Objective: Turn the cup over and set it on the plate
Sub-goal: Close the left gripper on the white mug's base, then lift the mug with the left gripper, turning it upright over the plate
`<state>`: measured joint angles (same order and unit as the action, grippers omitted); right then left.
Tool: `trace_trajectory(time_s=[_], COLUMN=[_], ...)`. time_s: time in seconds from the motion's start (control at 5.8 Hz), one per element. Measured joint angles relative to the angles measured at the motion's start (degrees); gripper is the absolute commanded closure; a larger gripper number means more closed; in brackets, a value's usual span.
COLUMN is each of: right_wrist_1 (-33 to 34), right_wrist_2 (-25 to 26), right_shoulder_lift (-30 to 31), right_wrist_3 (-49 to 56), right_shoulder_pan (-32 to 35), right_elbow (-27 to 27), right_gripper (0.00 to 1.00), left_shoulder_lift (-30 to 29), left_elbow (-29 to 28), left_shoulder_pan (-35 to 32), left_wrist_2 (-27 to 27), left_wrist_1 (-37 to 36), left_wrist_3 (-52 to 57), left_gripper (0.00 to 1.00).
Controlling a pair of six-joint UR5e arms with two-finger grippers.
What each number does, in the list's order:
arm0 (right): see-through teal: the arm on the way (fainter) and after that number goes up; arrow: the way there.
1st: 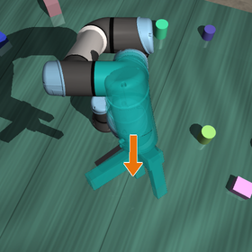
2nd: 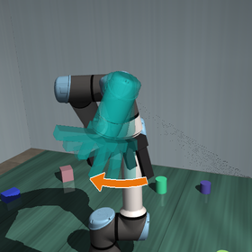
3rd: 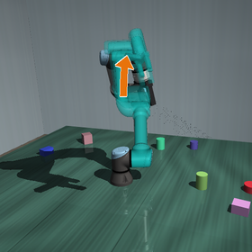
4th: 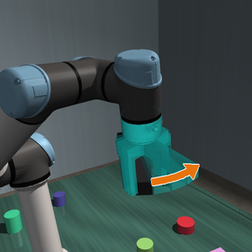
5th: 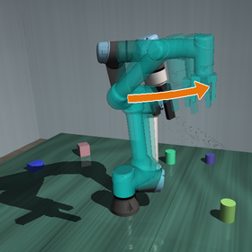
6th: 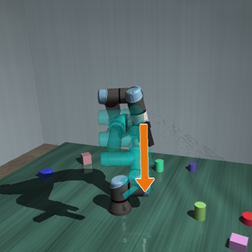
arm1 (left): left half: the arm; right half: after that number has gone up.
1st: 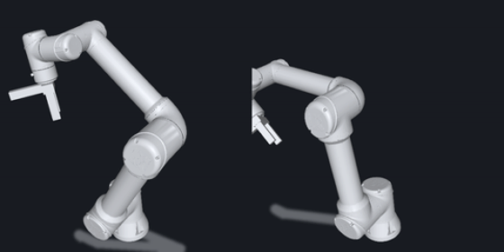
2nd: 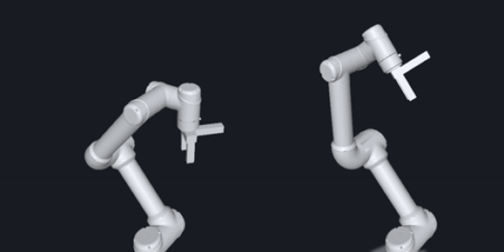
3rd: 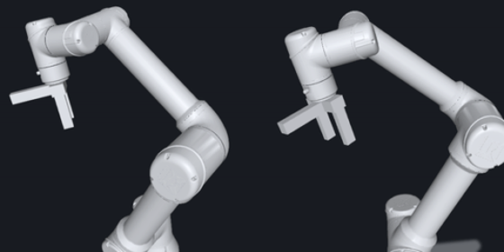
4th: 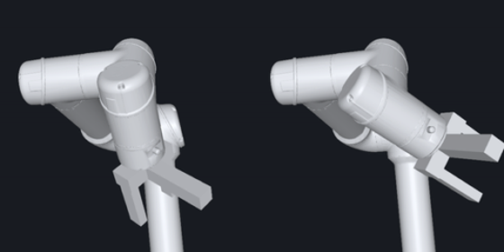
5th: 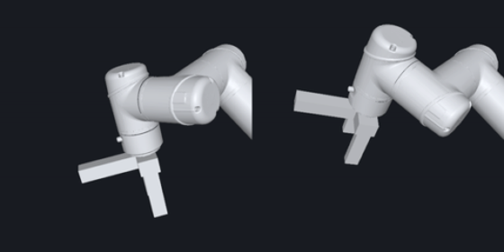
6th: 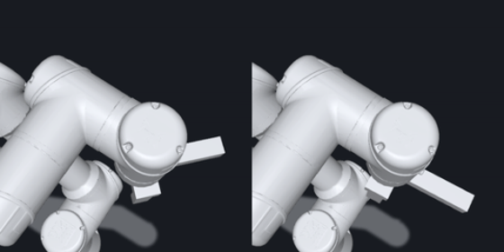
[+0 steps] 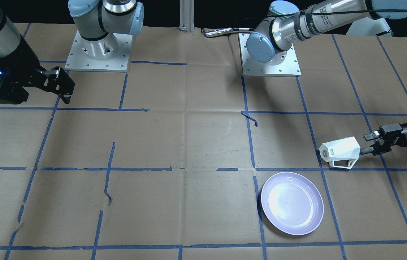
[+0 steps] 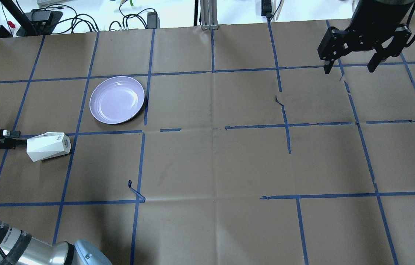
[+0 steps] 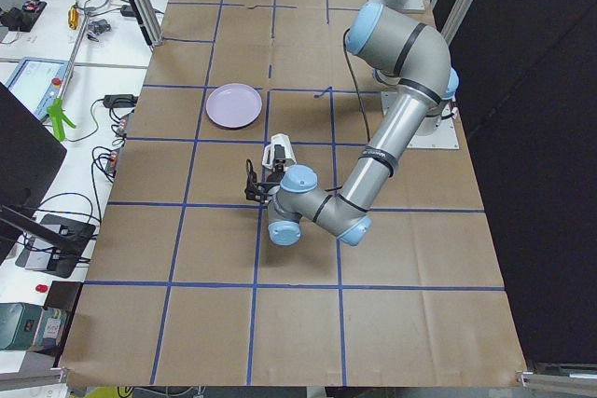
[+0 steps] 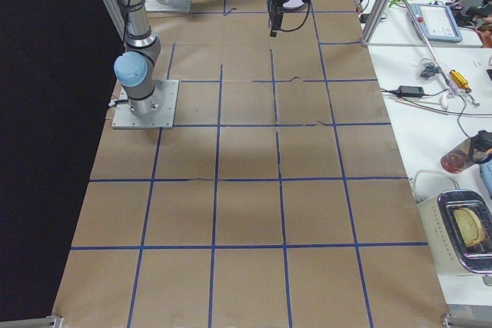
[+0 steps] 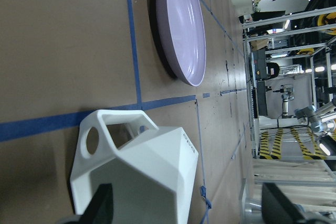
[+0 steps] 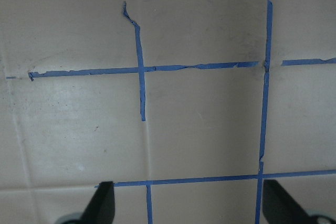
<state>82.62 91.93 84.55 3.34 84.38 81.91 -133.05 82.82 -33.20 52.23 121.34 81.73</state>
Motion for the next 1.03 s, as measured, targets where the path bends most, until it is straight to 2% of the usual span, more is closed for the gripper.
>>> trace_trajectory(time_s=[0.17,0.52,0.69,0.86,1.03], right_wrist_1=[0.0,0.0,0.0,0.0,0.0], right_wrist_2=[0.0,0.0,0.0,0.0,0.0], right_shoulder_lift=[0.0,0.0,0.0,0.0,0.0], right_wrist_3=[0.0,0.0,0.0,0.0,0.0], right_shoulder_pan=[0.0,0.0,0.0,0.0,0.0], right_elbow=[0.0,0.0,0.0,0.0,0.0], right_gripper=[0.00,0.00,0.00,0.00,0.00], left_shoulder_lift=[-1.5,-2.4,-2.6,-2.6,-2.6], left_elbow=[0.0,0.3,0.7,1.1,1.3], left_shoulder_pan=[0.5,0.7,0.7,0.7,0.8], left_wrist_2=[-0.8,-4.5,-5.5,-5.7,-5.7], left_wrist_1=[3.3,7.0,7.8,8.2,8.5], left_wrist_3=[0.5,1.5,2.3,2.5,2.6], left_gripper=[0.01,0.49,0.62,0.86,1.00])
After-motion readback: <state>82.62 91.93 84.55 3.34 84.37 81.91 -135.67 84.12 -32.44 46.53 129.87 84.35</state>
